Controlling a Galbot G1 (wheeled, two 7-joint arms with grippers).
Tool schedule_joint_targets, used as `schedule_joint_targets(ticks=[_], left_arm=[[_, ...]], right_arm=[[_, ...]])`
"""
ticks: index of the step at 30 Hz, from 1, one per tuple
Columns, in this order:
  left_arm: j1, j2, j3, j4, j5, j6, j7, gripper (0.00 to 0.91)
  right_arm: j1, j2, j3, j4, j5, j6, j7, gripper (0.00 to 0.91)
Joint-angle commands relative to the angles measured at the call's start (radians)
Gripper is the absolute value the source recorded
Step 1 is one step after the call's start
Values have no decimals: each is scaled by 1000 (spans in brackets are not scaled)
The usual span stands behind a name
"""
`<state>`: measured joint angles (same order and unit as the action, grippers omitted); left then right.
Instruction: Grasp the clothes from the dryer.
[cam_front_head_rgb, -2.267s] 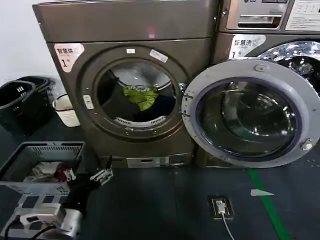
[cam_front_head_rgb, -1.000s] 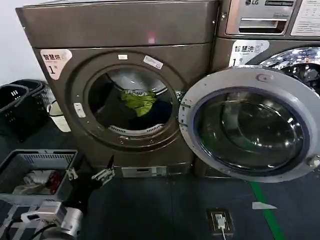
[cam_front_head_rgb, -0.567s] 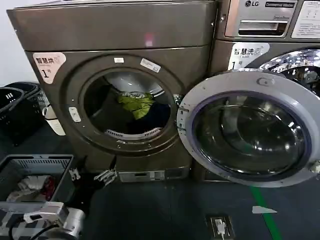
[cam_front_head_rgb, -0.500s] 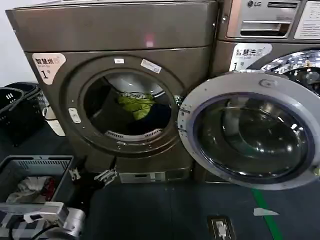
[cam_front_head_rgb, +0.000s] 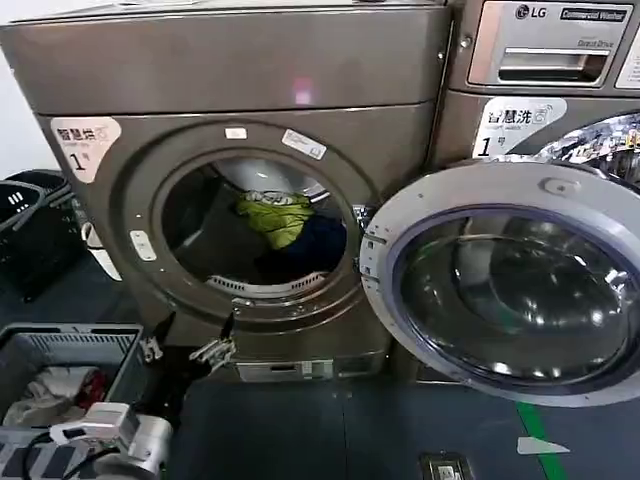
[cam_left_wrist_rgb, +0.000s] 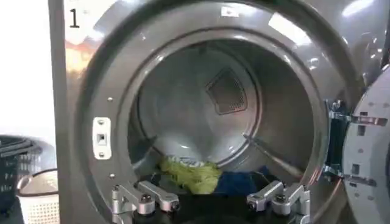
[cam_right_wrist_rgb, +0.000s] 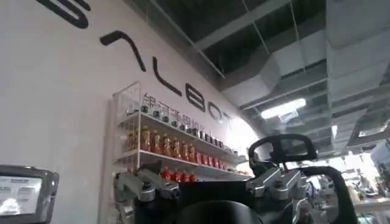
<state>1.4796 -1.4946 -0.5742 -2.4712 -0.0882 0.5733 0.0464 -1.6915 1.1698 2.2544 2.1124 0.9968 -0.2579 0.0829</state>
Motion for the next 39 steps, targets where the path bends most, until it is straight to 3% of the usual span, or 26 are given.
schedule_joint_targets(ticks=[1, 39], left_arm=[[0, 0, 0, -2, 0, -1, 0, 907], [3, 2, 2, -8, 0, 0, 0, 907]], right_arm=[[0, 1, 1, 0, 0, 0, -1, 907], [-4, 1, 10, -1, 3, 3, -3, 907]])
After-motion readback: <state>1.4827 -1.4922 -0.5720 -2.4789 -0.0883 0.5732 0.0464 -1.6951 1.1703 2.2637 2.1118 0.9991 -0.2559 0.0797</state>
